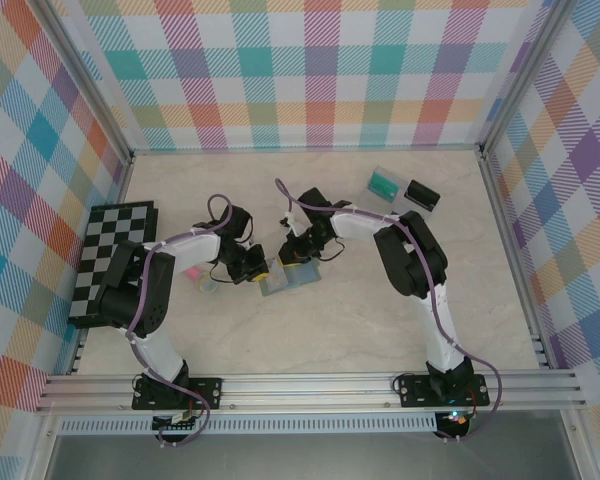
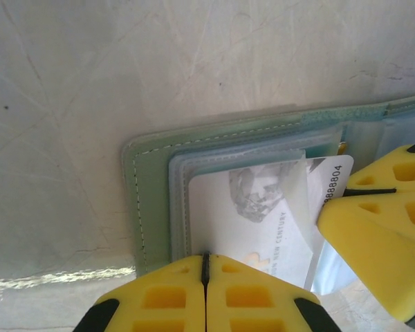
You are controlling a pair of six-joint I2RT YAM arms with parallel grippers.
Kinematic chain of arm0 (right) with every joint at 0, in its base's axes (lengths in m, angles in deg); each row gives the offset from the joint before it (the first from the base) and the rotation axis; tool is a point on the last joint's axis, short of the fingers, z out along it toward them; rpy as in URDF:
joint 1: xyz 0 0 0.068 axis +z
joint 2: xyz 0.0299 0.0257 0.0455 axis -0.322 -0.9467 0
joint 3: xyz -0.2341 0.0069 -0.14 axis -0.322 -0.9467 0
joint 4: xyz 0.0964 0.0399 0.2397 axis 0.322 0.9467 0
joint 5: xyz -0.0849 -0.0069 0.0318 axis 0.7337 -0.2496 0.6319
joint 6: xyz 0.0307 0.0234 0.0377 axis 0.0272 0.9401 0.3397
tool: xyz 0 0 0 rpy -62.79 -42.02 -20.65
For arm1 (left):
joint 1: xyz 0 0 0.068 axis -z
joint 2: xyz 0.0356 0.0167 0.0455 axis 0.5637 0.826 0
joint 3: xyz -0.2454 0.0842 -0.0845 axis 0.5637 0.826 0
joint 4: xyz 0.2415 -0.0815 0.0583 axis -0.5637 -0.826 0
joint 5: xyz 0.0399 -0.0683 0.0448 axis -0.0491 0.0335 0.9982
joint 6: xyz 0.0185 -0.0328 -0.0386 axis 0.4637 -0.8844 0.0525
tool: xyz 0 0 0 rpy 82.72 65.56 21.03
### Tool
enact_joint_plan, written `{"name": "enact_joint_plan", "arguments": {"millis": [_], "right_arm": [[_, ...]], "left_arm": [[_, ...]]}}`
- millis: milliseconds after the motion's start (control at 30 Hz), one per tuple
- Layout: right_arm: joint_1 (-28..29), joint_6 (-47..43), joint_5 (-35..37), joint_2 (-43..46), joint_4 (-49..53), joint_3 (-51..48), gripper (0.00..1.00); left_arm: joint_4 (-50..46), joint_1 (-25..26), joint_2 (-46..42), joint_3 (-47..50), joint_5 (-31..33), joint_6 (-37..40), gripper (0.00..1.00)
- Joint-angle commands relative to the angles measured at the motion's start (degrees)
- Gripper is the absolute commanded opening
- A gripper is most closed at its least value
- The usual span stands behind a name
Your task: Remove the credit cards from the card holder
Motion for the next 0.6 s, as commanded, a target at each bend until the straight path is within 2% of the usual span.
{"name": "enact_joint_plan", "arguments": {"millis": [0,267,567], "right_arm": [[1.35,1.05,0.84,1.24,-0.62,-1.50,0.01],[-0.19,4.37,10.75,6.51,-3.69,-5.97,0.00],[-1.01,4.27,14.33,8.01,-1.63,-6.60,0.00]], "left_arm": [[-2.38,0.48,4.02,1.49,3.79,1.27,0.06],[-4.51,0.47,3.31,2.51,6.18,2.11,0.08],[-4.60,0.47,3.49,1.94,5.84,2.41,0.08]]}}
